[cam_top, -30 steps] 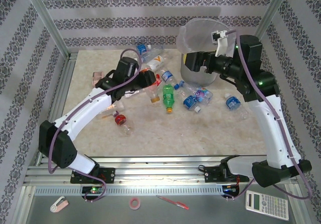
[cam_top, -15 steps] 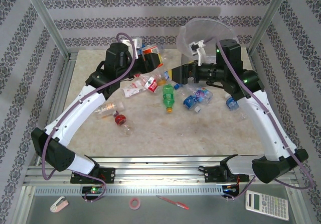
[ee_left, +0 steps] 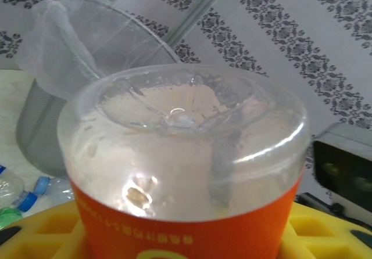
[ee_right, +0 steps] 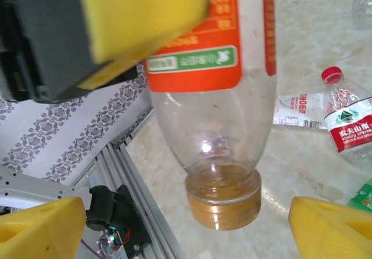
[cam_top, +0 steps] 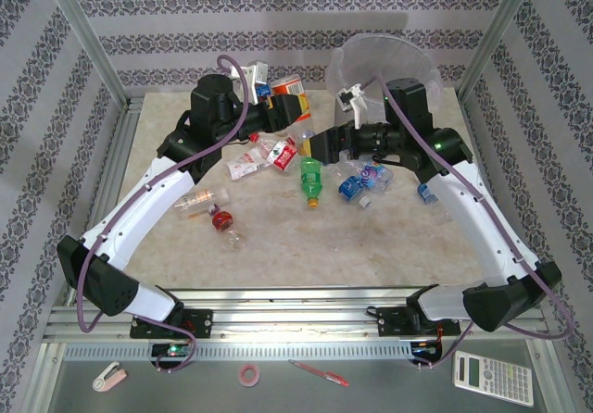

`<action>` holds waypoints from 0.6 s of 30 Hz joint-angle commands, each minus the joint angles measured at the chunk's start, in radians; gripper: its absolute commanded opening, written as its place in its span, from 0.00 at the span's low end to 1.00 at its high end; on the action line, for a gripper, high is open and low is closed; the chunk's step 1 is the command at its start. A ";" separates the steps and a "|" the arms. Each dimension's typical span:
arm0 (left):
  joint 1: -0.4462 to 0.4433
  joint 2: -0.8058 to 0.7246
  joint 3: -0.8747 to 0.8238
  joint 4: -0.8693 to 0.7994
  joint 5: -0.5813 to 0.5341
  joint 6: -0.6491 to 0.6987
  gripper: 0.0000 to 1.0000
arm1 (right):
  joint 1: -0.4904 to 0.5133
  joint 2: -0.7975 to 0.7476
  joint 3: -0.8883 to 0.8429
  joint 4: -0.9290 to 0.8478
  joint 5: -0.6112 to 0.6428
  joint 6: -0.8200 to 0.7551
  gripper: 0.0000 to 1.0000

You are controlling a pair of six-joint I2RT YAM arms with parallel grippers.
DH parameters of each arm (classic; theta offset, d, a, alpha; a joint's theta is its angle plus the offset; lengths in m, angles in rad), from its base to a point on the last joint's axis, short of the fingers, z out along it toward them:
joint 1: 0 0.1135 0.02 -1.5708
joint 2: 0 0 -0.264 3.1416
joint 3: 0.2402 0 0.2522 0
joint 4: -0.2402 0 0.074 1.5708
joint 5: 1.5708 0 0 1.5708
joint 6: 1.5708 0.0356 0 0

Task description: Throw the plastic bottles in the bin

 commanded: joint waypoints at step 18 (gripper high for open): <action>-0.050 0.051 0.068 0.131 0.150 -0.044 0.38 | 0.021 0.017 0.009 0.006 -0.004 -0.043 0.83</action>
